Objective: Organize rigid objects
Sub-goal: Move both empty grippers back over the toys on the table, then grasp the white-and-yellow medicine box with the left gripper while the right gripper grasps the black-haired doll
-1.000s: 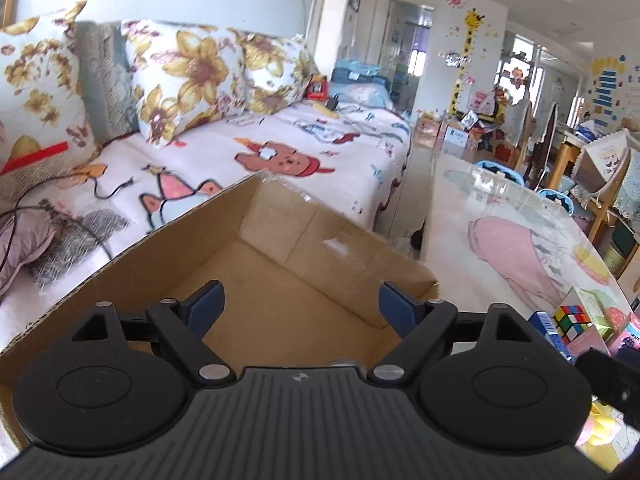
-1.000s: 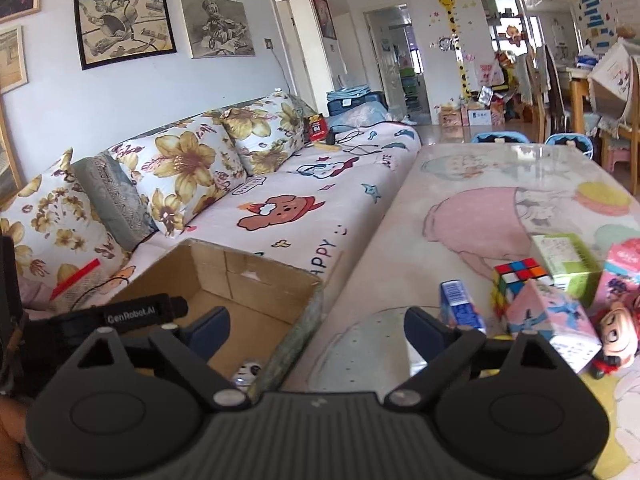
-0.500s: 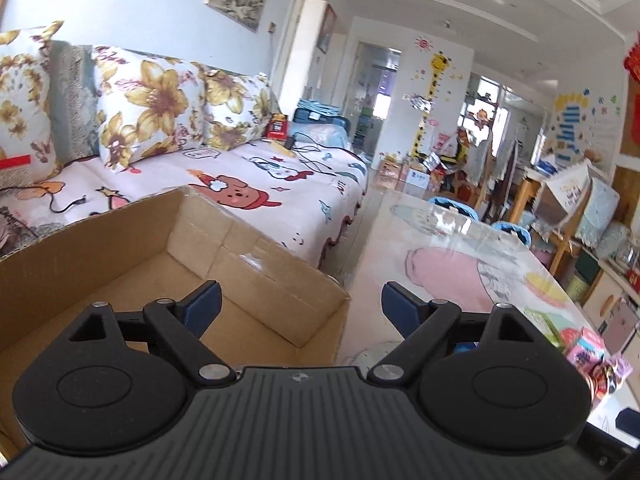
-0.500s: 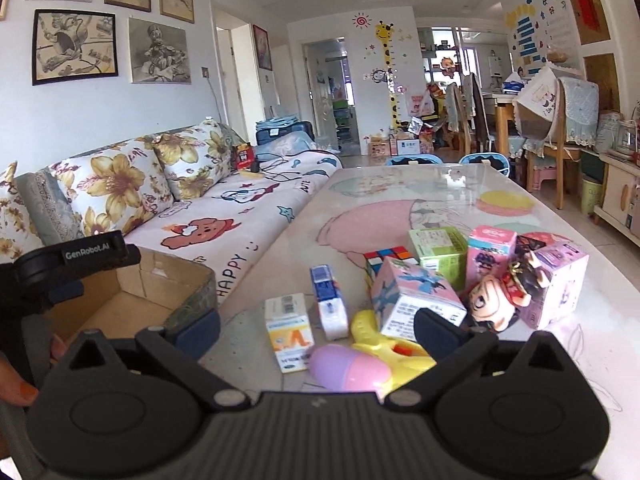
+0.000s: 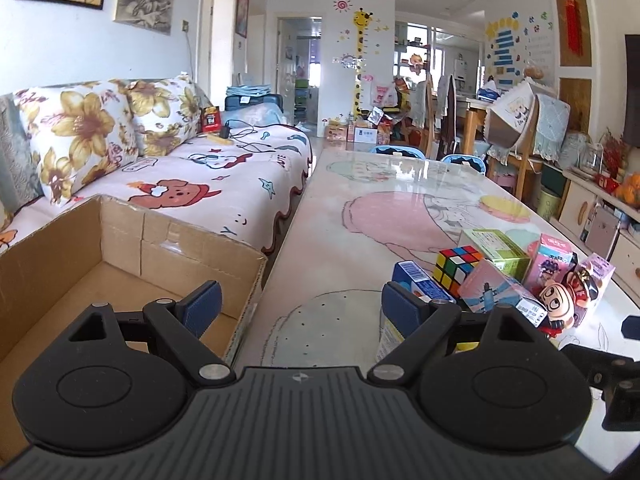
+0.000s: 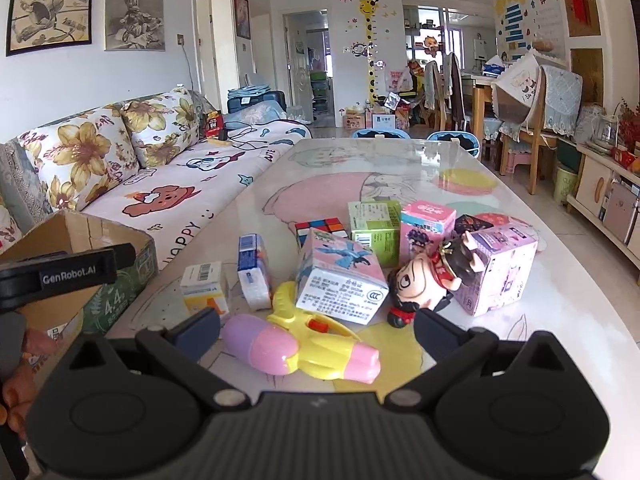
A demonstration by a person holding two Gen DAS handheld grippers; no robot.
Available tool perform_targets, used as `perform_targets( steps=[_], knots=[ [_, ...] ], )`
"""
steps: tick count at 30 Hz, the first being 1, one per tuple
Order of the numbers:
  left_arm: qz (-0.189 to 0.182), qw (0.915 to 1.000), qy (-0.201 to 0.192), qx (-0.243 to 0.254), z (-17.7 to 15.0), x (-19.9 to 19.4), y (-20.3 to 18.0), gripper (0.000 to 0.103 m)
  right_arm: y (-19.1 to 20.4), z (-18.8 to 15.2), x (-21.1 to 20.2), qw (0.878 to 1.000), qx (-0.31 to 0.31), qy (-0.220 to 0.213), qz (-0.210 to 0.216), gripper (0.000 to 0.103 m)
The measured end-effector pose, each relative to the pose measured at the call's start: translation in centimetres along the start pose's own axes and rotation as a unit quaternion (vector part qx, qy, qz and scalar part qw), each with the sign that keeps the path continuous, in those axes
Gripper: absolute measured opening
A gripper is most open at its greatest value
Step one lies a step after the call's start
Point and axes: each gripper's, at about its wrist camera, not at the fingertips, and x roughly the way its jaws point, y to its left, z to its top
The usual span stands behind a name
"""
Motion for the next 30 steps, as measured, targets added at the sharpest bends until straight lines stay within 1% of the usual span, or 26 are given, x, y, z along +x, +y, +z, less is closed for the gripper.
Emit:
perform_targets(
  steps=[4, 7, 11, 15, 18, 20, 23, 26, 27, 28, 30],
  knots=[
    [-0.009, 0.9999, 0.003, 0.012, -0.2, 0.5, 0.5, 0.103, -0.3, -0.4, -0.7, 0.998, -0.036, -0.033, -0.027, 0.102],
    [-0.017, 0.9997, 0.011, 0.016, -0.4, 0.9, 0.6, 0.103, -1.0, -0.6, -0.5, 0.996, -0.054, -0.051, -0.050, 0.102],
    [-0.023, 0.9992, 0.026, 0.022, -0.4, 1.9, 0.3, 0.103, -2.1, -1.1, 0.1, 0.994, -0.064, -0.057, -0.063, 0.102],
    [-0.028, 0.9983, 0.035, 0.038, -0.4, 2.7, -0.2, 0.103, -4.2, -1.1, 1.0, 0.995, -0.041, -0.051, -0.078, 0.102],
    [-0.022, 0.9974, 0.052, 0.045, -0.4, 3.6, -0.4, 0.103, -6.0, -0.6, 1.6, 0.994, -0.017, -0.055, -0.097, 0.102],
    [-0.012, 0.9968, 0.065, 0.045, -0.4, 4.3, -0.5, 0.103, -7.2, -0.2, 2.2, 0.993, 0.005, -0.051, -0.104, 0.102],
    [-0.003, 0.9964, 0.075, 0.038, -0.5, 5.0, 0.1, 0.103, -8.9, 0.5, 3.0, 0.993, 0.052, -0.041, -0.094, 0.102],
    [0.004, 0.9959, 0.081, 0.040, -0.2, 5.6, 0.0, 0.103, -10.0, 0.7, 3.9, 0.993, 0.094, -0.025, -0.060, 0.100],
    [0.006, 0.9958, 0.082, 0.040, -0.2, 5.8, 0.1, 0.103, -10.2, 0.7, 4.2, 0.993, 0.104, -0.017, -0.051, 0.096],
    [0.007, 0.9957, 0.084, 0.039, -0.2, 5.9, 0.1, 0.103, -10.3, 0.8, 4.6, 0.993, 0.112, -0.011, -0.041, 0.090],
    [0.007, 0.9956, 0.087, 0.035, -0.2, 6.0, 0.1, 0.103, -10.4, 0.8, 5.1, 0.992, 0.123, 0.000, -0.022, 0.086]
  ],
)
